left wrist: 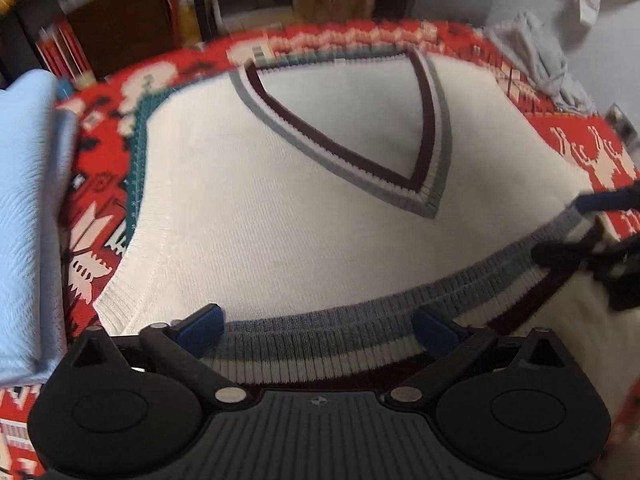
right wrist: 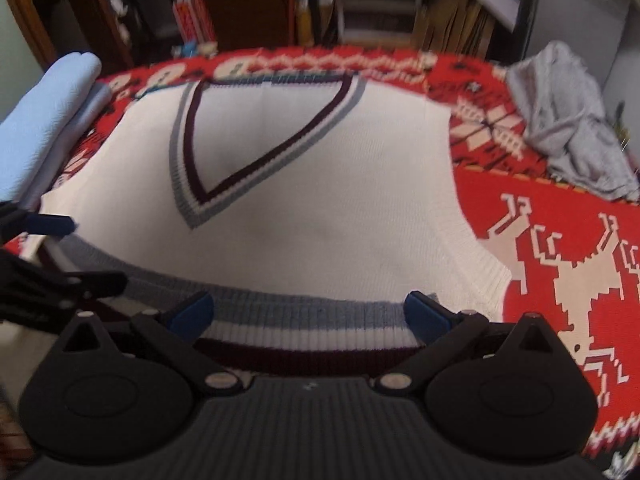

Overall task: Fold clothes
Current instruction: 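Close both grippers on the striped hem band of the cream vest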

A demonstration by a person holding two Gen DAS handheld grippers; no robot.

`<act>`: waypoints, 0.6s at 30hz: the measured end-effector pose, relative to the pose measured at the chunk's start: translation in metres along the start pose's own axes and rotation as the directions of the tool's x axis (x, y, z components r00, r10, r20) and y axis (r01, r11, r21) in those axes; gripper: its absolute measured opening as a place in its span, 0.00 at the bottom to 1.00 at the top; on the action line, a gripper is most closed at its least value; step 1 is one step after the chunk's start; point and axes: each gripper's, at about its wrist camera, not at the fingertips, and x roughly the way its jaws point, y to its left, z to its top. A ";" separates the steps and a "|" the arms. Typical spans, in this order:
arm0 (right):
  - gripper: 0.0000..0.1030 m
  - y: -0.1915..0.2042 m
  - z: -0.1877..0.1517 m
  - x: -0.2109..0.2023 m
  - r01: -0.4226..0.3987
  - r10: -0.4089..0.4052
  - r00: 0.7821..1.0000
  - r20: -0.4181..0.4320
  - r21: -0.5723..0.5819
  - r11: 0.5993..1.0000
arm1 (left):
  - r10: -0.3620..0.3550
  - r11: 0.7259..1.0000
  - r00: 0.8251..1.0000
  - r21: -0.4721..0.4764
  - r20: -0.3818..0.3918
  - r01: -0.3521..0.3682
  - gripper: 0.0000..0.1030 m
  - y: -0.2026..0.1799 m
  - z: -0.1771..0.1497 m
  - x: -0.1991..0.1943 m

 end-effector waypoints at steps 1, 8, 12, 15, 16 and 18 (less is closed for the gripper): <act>1.00 0.000 0.008 -0.006 -0.002 0.002 1.000 0.003 0.010 1.000 | -0.008 1.000 1.000 -0.011 -0.015 0.007 0.89 0.002 0.008 -0.003; 0.81 0.002 0.054 0.004 -0.023 0.022 0.998 -0.052 -0.025 0.999 | -0.054 0.998 0.998 -0.032 0.039 0.056 0.63 0.015 0.041 -0.007; 0.14 0.015 0.064 0.026 0.044 -0.052 0.994 -0.094 -0.084 0.995 | -0.114 0.993 0.992 0.005 0.053 0.114 0.15 0.020 0.043 0.005; 0.12 0.020 0.064 0.035 0.043 -0.046 0.992 -0.114 -0.029 0.999 | -0.167 0.986 0.985 0.033 0.045 0.166 0.14 0.027 0.044 0.012; 0.12 0.023 0.064 0.038 0.050 -0.052 0.992 -0.118 -0.025 0.998 | -0.182 0.983 0.982 0.041 0.045 0.180 0.12 0.029 0.043 0.014; 0.12 0.029 0.063 0.043 0.063 -0.065 0.990 -0.124 -0.025 0.998 | -0.203 0.978 0.978 0.064 0.048 0.200 0.10 0.034 0.042 0.017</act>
